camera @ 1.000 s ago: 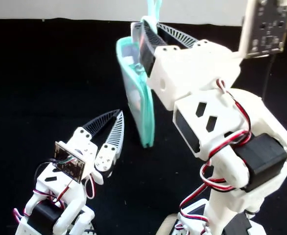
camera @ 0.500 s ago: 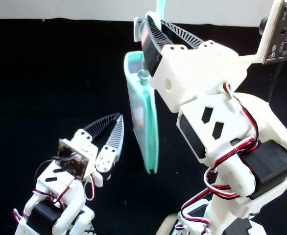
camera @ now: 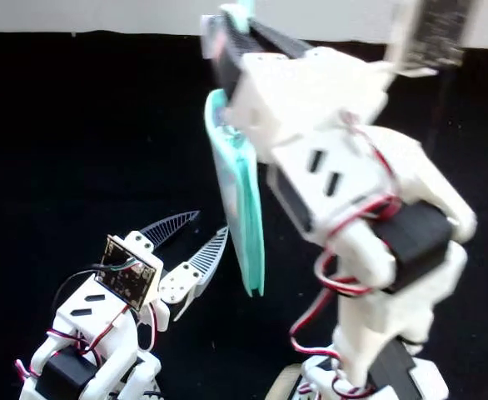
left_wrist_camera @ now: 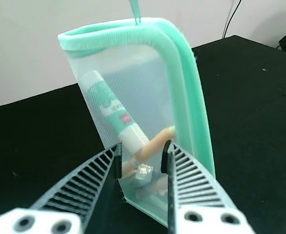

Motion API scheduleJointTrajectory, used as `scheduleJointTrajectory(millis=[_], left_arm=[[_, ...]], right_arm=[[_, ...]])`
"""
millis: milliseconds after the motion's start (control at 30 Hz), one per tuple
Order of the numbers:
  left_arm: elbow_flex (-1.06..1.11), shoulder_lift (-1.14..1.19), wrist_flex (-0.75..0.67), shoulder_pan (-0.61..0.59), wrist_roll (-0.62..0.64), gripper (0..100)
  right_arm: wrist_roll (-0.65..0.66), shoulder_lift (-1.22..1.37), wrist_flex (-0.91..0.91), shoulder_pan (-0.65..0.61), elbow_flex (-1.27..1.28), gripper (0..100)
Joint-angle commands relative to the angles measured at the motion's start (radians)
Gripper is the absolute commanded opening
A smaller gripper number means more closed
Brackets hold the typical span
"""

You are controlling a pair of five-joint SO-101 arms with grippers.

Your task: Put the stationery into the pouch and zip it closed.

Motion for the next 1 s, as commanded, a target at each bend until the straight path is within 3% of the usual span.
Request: scheduleJointTrajectory(millis=[0,300,700,967], left_arm=[[-0.042,-0.001,-0.003,0.004,0.000,17],[-0.153,-0.001,-0.003,-0.122,-0.005,17],[-0.154,0.008,-0.003,-0.136,-0.006,17],[-0.156,0.005,-0.041,-0.295,-0.006,17]], right_arm=[[-0.009,0.035,-0.093,-0.074,-0.033,0.6],[-0.012,0.117,-0.104,-0.081,-0.179,0.6],[-0.012,0.157,-0.035,-0.084,-0.260,0.6],[-0.008,0.162,0.025,-0.143,-0.254,0.6]])
